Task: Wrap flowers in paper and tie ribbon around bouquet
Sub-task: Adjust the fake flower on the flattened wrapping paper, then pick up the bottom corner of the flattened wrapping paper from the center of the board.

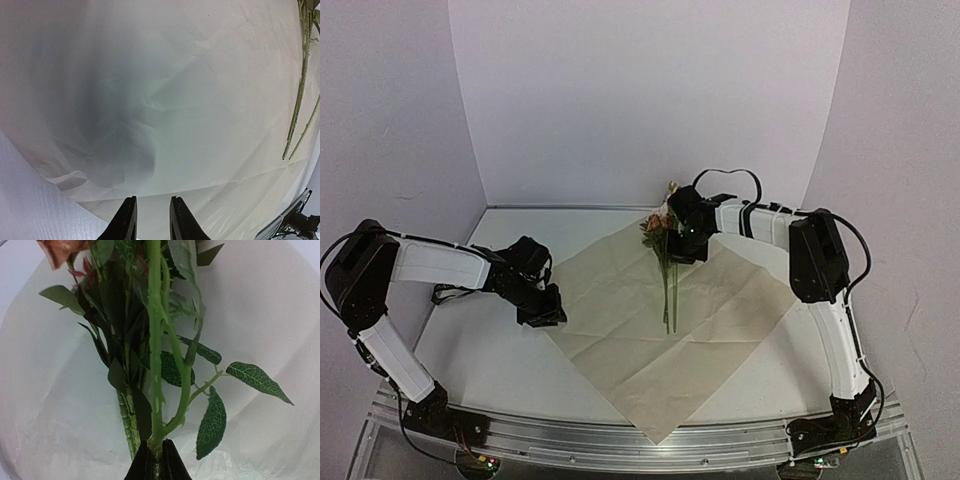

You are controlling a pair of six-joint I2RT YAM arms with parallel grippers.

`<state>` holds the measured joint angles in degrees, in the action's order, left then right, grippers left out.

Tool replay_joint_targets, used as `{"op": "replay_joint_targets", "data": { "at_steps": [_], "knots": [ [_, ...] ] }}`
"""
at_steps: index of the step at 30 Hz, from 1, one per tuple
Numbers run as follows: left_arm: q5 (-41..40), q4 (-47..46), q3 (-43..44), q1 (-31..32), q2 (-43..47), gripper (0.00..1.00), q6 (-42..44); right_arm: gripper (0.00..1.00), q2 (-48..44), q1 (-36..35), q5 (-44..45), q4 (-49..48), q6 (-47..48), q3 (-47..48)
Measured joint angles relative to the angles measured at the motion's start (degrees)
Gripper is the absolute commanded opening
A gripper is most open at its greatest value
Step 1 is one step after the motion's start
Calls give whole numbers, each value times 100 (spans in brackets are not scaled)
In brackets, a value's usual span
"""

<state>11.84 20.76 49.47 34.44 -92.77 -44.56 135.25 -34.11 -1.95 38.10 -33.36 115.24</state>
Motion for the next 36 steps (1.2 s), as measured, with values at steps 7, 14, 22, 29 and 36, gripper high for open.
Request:
{"op": "replay_joint_targets", "data": {
  "at_steps": [7, 14, 22, 29, 36],
  "knots": [
    [0, 25, 0, 0, 0, 25, -2, 33, 150, 135, -80, 36, 47, 13],
    [0, 25, 0, 0, 0, 25, -2, 41, 148, 221, -92, 29, 65, 29],
    [0, 27, 0, 0, 0, 25, -2, 41, 149, 230, -99, 31, 149, 53],
    [0, 27, 0, 0, 0, 25, -4, 46, 140, 258, -134, 42, 189, 61],
    [2, 25, 0, 0, 8, 27, -6, 57, -659, 253, -164, 56, 46, -725]
  ]
}}
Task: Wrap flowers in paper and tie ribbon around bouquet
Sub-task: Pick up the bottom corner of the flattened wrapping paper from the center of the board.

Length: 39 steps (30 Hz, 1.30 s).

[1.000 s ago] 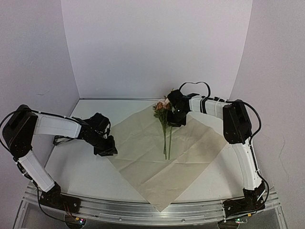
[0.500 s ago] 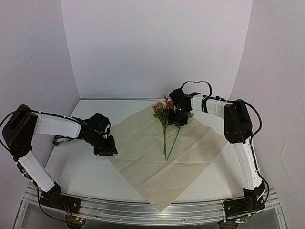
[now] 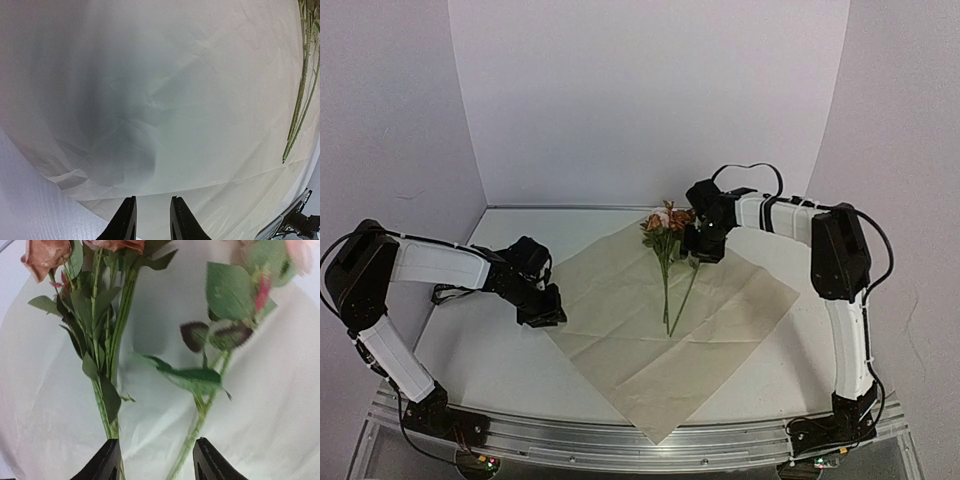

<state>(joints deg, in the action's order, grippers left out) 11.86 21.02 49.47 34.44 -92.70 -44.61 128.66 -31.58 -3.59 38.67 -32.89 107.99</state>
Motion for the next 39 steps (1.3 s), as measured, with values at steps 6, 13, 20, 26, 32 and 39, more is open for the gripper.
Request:
{"op": "replay_joint_targets", "data": {
  "at_steps": [6, 13, 20, 26, 32, 39],
  "knots": [
    [34, -1, 0, 0, 244, 30, -1, 64, -1882, -299, 117, -110, -346, -1844],
    [155, -249, -410, 42, 1221, 31, -263, 69, -3918, -1247, 182, -671, -1482, -4354],
    [20, -578, -1193, 713, 1839, 31, -817, 71, -5227, -2629, 761, -1420, -3304, -6386],
    [-71, -819, -2001, 1092, 2468, 32, -1345, 73, -5857, -3955, 1522, -1960, -5107, -7390],
    [-288, -968, -2186, 1371, 2831, 32, -1579, 74, -5669, -4955, 2140, -2696, -6670, -7754],
    [-496, -1057, -2186, 1479, 3105, 32, -1649, 73, -4976, -5600, 2574, -3602, -7814, -8098]
  ]
}}
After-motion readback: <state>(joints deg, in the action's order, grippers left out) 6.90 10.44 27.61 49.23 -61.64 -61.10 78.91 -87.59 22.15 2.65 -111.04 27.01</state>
